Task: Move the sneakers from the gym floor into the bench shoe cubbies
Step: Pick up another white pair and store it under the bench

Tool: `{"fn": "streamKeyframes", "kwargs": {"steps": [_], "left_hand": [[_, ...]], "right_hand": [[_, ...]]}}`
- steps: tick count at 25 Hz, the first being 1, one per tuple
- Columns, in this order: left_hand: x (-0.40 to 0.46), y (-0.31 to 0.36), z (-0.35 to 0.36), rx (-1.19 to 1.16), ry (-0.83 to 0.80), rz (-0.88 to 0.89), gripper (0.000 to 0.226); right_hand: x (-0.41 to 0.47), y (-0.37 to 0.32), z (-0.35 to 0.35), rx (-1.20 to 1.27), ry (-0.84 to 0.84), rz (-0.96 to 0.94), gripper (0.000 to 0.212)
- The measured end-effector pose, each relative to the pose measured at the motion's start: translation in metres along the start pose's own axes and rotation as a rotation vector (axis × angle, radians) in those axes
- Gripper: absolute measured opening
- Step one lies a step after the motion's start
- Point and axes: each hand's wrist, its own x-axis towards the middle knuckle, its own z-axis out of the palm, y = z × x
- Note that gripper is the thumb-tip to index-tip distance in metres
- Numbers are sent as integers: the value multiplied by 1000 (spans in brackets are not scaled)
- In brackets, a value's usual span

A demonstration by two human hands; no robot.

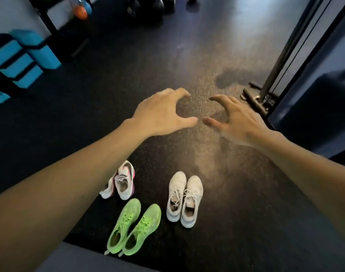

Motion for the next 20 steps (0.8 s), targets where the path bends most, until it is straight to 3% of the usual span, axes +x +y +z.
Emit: {"fn": "streamKeyframes", "kwargs": {"steps": [12, 20], "left_hand": [[-76, -136, 382, -75, -315, -152, 68], [-142, -171, 541, -122, -387, -200, 67]], "right_hand": [[-102, 95, 363, 65, -231, 109, 64], [-199, 118, 516, 132, -433, 207, 60]]}}
